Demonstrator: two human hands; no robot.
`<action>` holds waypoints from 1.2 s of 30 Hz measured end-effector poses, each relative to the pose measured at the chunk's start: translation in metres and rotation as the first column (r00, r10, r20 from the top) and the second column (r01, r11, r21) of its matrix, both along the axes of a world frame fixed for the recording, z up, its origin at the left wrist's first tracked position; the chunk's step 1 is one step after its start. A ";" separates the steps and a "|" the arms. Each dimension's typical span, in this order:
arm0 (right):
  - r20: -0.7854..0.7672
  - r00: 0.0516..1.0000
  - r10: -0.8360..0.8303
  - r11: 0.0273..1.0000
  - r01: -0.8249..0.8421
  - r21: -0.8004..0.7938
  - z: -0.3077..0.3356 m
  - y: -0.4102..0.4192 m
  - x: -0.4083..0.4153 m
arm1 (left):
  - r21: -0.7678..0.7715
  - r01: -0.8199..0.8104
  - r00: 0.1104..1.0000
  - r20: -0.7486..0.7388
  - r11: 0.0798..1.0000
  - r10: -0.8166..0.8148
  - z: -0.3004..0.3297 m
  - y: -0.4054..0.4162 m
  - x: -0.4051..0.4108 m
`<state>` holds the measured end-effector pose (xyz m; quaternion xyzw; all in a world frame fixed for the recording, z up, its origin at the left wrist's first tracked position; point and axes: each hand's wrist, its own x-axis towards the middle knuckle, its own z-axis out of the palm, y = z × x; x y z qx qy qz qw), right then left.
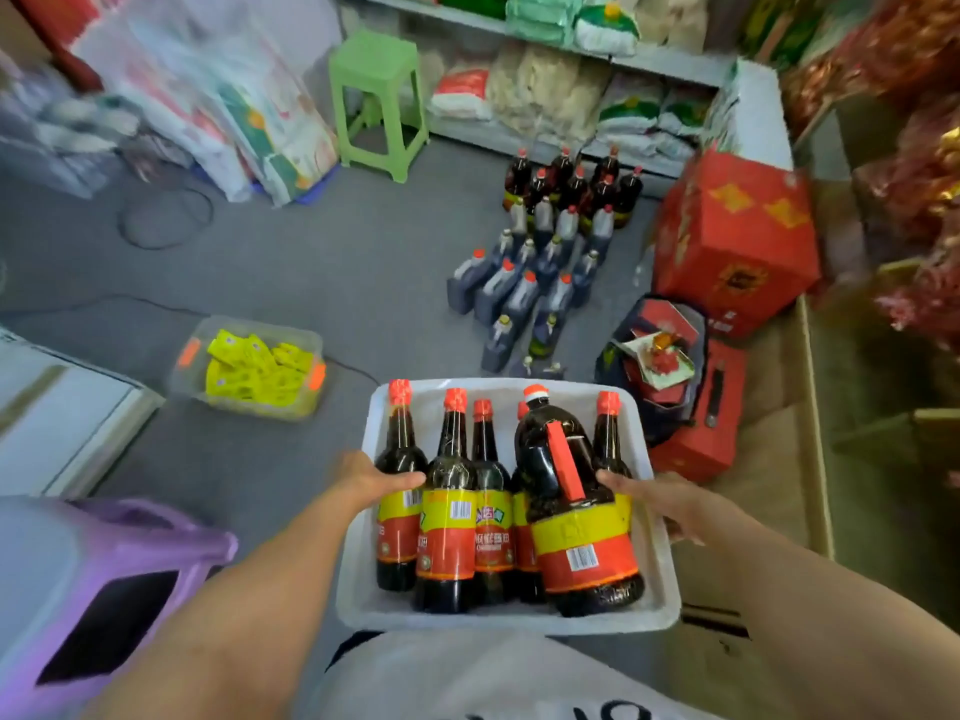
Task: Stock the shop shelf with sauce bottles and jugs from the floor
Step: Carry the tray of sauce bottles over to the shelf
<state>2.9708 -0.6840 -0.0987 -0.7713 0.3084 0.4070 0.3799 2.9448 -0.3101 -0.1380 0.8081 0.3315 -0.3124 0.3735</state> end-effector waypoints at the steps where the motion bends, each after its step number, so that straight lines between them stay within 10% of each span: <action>1: -0.010 1.000 0.004 1.000 -0.004 -0.004 0.001 0.007 0.021 | -0.012 0.008 1.000 -0.009 1.000 -0.008 0.001 0.007 0.025; 23: 0.046 0.984 0.170 0.984 -0.172 0.041 -0.017 0.143 0.577 | 0.071 -0.254 0.967 0.034 0.965 0.252 0.008 0.141 0.490; 36: -0.003 0.992 0.125 0.991 -0.125 -0.049 -0.019 0.294 0.822 | 0.031 -0.125 0.992 -0.002 0.992 0.125 -0.030 0.301 0.764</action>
